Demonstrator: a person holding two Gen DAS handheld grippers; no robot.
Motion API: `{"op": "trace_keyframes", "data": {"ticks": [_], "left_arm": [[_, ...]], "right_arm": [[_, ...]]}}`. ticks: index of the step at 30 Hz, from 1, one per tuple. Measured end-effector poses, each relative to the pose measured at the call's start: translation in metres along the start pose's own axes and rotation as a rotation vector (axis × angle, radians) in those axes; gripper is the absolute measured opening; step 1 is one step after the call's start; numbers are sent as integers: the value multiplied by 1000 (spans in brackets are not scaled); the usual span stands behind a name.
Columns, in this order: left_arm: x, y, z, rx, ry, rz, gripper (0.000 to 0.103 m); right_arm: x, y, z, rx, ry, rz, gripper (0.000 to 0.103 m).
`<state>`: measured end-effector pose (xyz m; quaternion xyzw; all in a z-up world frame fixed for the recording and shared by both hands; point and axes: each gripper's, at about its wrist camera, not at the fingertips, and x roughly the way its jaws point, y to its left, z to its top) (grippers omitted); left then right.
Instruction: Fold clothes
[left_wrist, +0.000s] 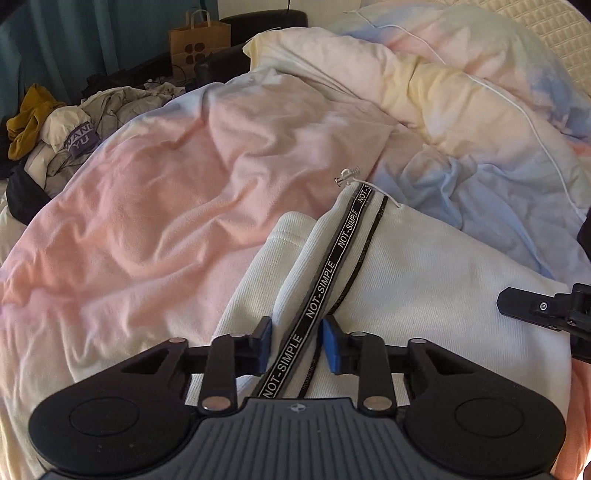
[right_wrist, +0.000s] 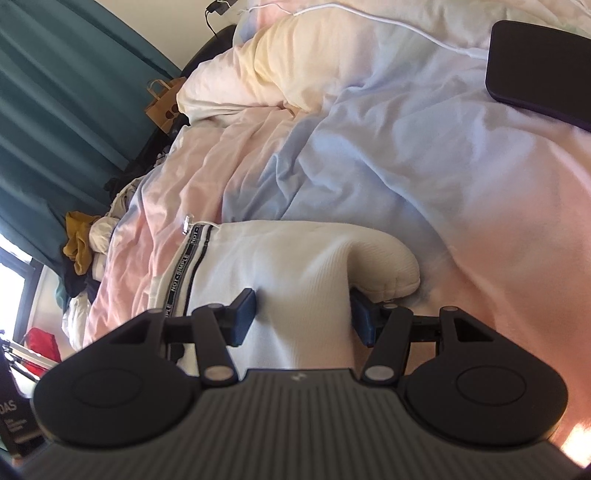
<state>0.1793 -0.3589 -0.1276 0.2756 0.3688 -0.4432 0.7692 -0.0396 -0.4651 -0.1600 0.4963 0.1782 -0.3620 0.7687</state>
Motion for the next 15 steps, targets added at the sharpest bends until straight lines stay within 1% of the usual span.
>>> {"op": "trace_keyframes", "data": {"ticks": [3,8,10,15], "left_arm": [[-17,1,3,-36,-8,-8,15],[-57,2,12,-55,-77,8,13],[-69,9,17,-69,-108,40,13],[-53,31,16,-125,-94,74,14]], "right_arm": [[-1,-1,1,8,0,6,59],[-7,1,3,1,-16,18,59],[-11,4,3,-13,-30,23,59],[-15,8,5,-20,-51,43,58]]}}
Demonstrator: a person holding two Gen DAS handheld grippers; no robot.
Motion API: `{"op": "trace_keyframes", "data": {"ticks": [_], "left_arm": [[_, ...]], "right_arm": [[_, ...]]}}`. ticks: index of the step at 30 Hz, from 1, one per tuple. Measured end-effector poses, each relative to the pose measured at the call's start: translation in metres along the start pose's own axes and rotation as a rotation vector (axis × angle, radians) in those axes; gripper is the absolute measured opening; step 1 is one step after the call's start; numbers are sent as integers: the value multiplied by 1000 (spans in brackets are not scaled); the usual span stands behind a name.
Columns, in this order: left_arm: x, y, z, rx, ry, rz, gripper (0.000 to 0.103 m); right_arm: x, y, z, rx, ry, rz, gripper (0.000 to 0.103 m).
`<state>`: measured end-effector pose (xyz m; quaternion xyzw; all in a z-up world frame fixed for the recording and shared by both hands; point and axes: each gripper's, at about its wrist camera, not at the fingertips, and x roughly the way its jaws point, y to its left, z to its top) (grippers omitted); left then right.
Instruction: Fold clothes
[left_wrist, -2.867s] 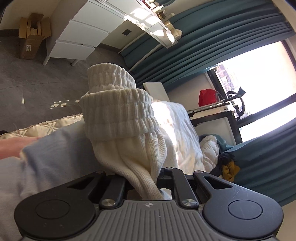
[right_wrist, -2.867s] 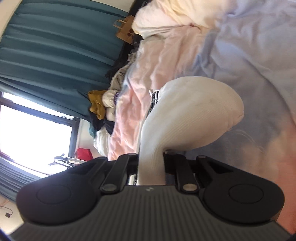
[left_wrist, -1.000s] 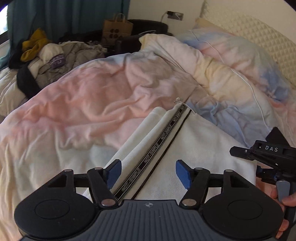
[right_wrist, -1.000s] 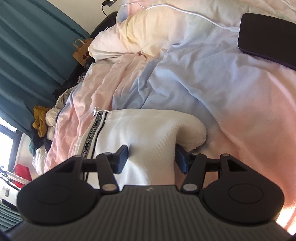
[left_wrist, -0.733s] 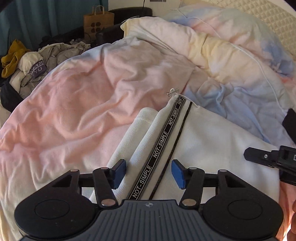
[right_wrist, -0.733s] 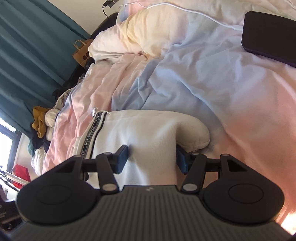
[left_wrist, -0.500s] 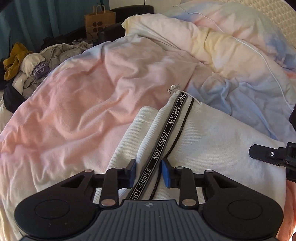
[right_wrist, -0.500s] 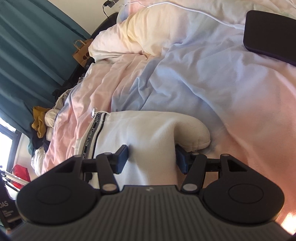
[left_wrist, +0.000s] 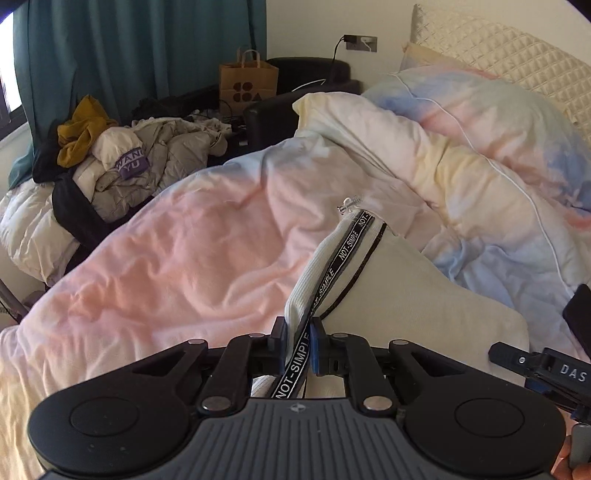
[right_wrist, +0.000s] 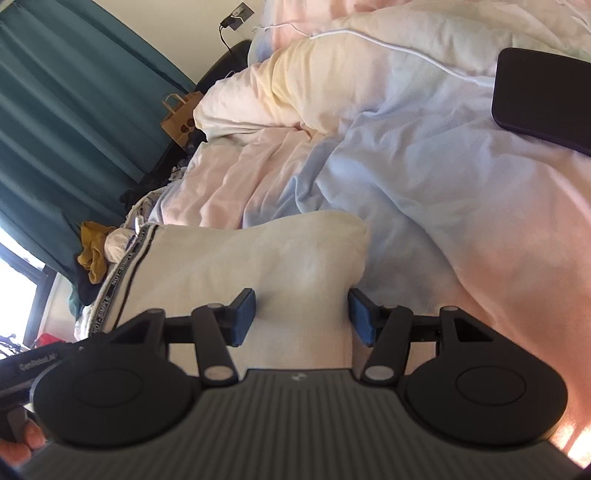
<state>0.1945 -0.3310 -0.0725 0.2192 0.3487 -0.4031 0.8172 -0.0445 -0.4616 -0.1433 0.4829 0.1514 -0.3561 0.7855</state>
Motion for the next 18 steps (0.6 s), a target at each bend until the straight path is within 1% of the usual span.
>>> {"op": "trace_keyframes", "data": {"ticks": [2,4,6,7,8,10,12,13,14,16,18], "left_arm": [[11,7,-4,-23,9,6,16],[23,10,-13,-52,16,3,24],[31,13,-23,-90,12,3,38],[25,15,-29,-118,8,13,43],[16,17,-35,-148,2,26,48],[-2,21,-46,-209,-9,52,49],[-20,25,-57,-270,-21,78,60],[-36,28,-68,-306,-32,87,61],[-51,31,-81,-338,-46,87,61],[-88,39,-116,-423,-64,91,63],[-125,48,-155,-504,-61,124,63]], "right_arm": [[4,0,0,-4,16,-2,58],[9,-3,0,5,34,-6,58],[14,-6,0,12,59,-12,58],[16,-8,0,14,71,-13,58],[17,-9,0,17,75,-11,58],[16,-11,-2,20,85,-5,58],[18,-13,-3,36,103,1,58],[20,-14,-4,44,117,0,58],[21,-15,-4,46,126,0,58],[21,-15,-2,47,140,4,58],[21,-15,-1,49,166,16,58]]}}
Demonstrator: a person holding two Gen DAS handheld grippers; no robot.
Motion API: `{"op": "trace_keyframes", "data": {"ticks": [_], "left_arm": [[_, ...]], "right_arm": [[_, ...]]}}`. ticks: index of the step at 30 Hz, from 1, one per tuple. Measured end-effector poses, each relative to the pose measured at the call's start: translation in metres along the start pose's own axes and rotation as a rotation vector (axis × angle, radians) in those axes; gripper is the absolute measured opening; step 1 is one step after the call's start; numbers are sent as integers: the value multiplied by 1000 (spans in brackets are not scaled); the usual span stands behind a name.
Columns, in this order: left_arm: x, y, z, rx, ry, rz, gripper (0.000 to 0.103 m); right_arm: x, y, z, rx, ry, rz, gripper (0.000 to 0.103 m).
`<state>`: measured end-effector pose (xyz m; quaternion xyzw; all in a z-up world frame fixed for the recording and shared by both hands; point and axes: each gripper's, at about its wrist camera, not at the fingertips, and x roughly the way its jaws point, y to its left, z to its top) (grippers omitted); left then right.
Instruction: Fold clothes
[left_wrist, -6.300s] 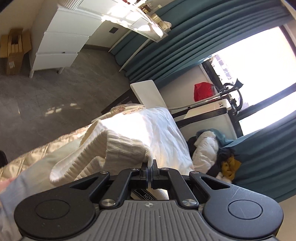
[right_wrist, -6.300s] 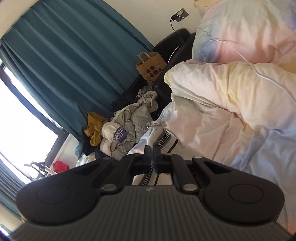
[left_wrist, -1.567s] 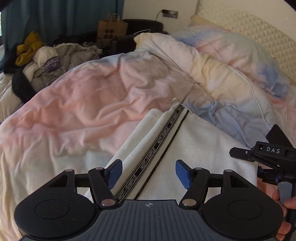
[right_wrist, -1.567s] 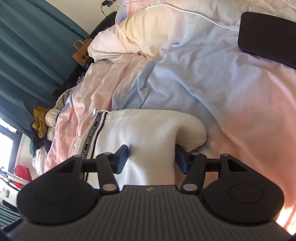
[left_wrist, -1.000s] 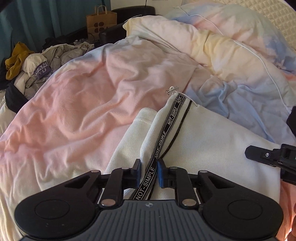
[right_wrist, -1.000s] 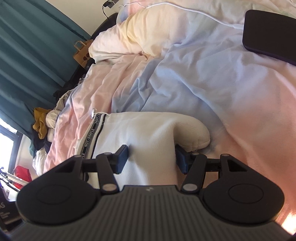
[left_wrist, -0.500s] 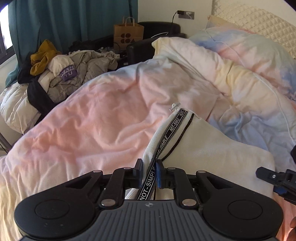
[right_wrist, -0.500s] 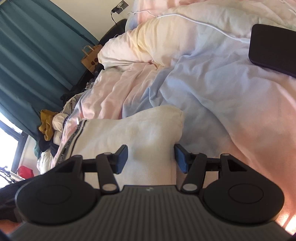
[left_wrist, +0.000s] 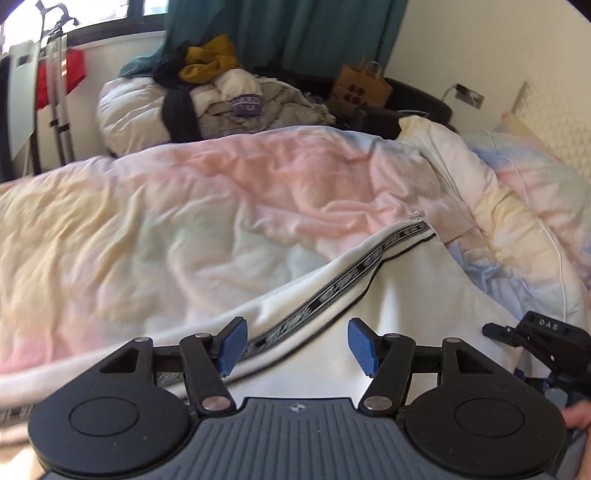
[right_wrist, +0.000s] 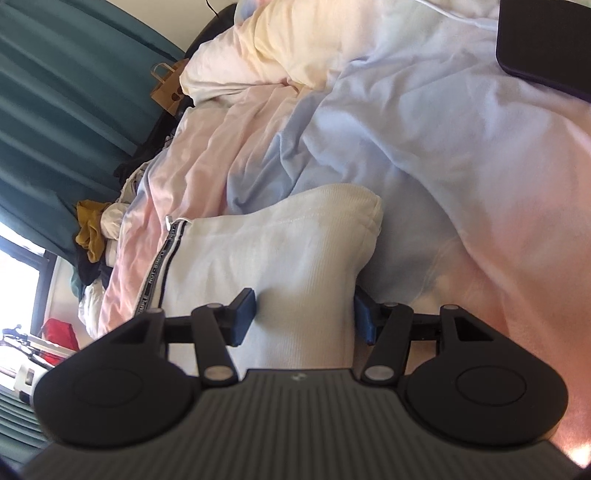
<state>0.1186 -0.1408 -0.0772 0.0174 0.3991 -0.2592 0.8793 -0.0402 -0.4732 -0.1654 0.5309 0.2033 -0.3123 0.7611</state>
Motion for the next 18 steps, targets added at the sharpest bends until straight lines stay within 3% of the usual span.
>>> {"op": "trace_keyframes", "data": {"ticks": [2,7,12,18], "left_arm": [[-37,32,-29,-84,-8,39,63],[-107,88,-92,-142,-3,194,63],[-136,121,-124,-208,-22,235,64],[-138,138,-133,-286,-56,207,64]], "right_arm": [[0,0,1,-3,36,13,58],[-5,-2,1,14,126,41,58],[-10,-9,2,72,218,61,57],[-6,-27,1,211,288,128,58]]}}
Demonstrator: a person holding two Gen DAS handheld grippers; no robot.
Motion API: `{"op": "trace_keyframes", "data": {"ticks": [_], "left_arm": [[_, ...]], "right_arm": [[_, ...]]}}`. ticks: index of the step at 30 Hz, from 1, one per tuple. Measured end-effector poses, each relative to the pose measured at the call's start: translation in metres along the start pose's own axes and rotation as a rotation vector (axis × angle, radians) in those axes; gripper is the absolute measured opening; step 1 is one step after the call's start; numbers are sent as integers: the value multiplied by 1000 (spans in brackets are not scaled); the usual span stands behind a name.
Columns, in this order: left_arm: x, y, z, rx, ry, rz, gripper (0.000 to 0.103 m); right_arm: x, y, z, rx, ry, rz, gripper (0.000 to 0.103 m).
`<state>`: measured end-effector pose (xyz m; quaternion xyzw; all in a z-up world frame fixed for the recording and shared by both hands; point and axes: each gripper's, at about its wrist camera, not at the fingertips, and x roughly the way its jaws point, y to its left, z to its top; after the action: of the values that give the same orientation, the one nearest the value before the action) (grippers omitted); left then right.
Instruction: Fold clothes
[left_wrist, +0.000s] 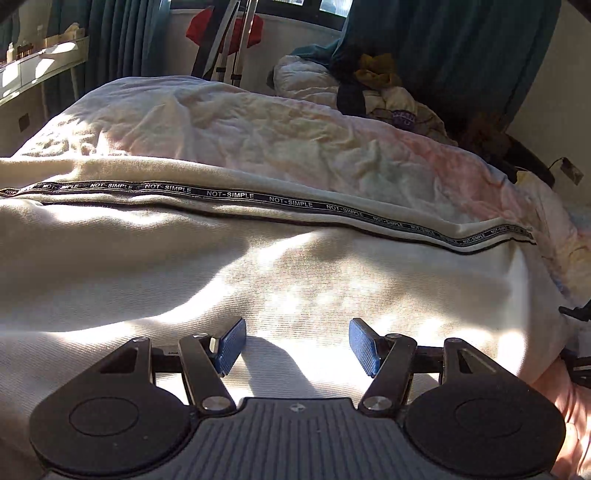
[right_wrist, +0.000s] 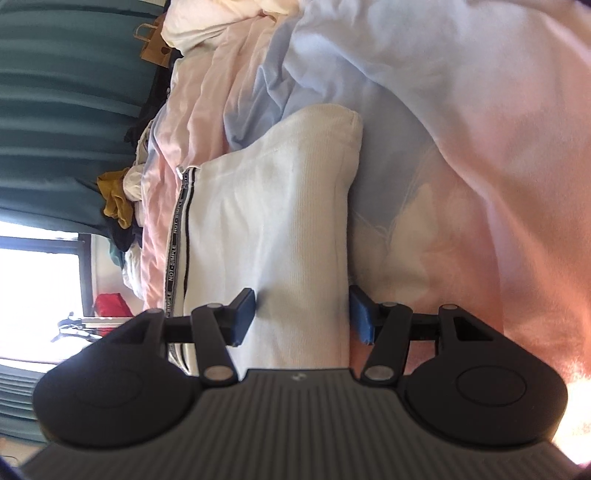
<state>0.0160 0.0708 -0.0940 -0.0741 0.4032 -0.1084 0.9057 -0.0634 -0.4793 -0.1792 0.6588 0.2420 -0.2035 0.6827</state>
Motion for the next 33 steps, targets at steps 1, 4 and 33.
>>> {"op": "trace_keyframes", "data": {"ticks": [1,4,33], "left_arm": [[0,0,0,-2,-6,-6,64],[-3,1,-3,6,-21,-13,65],[14,22,29,-52,-51,-57,69]], "right_arm": [[1,-2,1,13,4,13,58],[14,0,5,1,24,13,58],[-24,157,-90,-948,-276,157,16]]}}
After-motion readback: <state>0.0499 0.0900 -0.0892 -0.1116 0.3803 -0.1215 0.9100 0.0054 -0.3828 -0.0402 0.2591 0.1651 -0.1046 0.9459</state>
